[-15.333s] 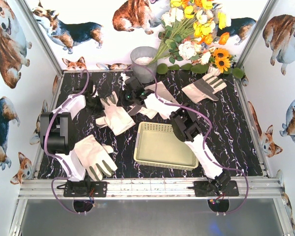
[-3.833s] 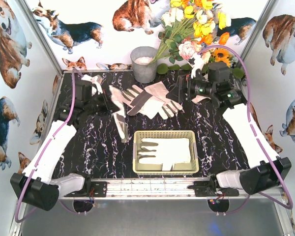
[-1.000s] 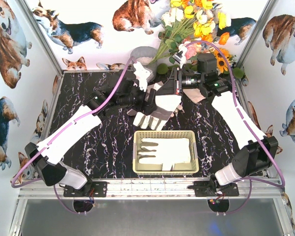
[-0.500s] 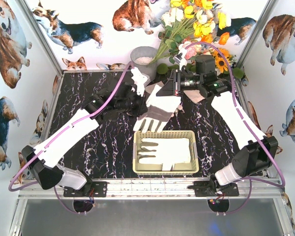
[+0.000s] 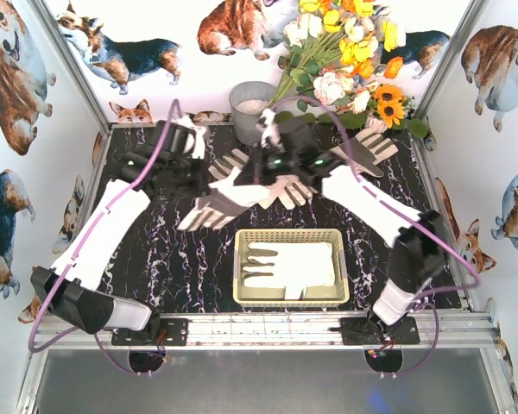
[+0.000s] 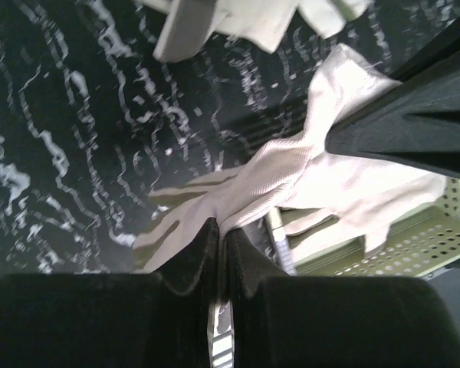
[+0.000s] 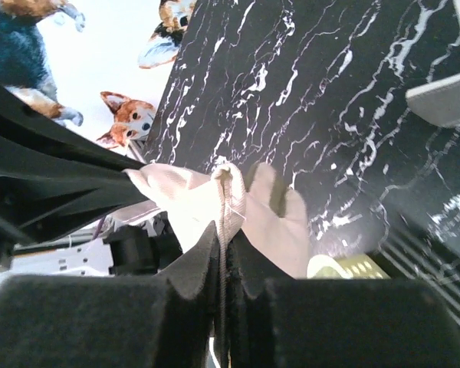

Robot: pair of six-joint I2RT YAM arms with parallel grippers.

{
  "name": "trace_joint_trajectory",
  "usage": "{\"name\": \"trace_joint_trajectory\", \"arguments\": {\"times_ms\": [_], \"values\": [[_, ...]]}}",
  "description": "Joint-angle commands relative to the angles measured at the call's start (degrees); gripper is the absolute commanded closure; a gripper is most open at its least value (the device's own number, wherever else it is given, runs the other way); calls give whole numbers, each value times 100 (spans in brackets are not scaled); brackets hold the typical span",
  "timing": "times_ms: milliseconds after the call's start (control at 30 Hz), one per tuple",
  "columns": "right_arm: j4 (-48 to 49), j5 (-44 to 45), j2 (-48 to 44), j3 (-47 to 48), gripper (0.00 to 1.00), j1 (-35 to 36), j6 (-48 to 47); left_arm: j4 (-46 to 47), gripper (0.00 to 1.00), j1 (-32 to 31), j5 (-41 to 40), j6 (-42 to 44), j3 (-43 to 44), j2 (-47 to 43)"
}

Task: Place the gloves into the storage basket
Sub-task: Place the glove at the center of the board.

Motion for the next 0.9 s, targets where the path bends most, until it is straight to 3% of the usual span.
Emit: {"name": "trace_joint_trajectory", "arguments": {"times_ms": [0, 267, 467, 700, 767, 867], "values": [[724, 1043, 561, 98, 100, 354, 397, -857, 100, 669, 38, 536, -31, 90], [1168, 1861, 1876, 374, 100, 1191, 709, -1102, 100, 1144, -507, 1057, -461, 800], [1400, 2425, 2510, 409, 100, 1407, 1002, -556, 97, 1249, -929, 1351, -397, 1442], [1135, 3042, 2761, 364, 100, 1417, 1843, -253, 76, 1267, -1427, 1501, 68, 2302], [1170, 3237, 2768, 279, 100, 1417, 2070, -241, 73, 1267, -1520, 1482, 234, 2355], [1355, 3533, 2725, 164, 100, 1417, 2357, -271, 60, 1275, -1638, 1317, 415, 2198]]}}
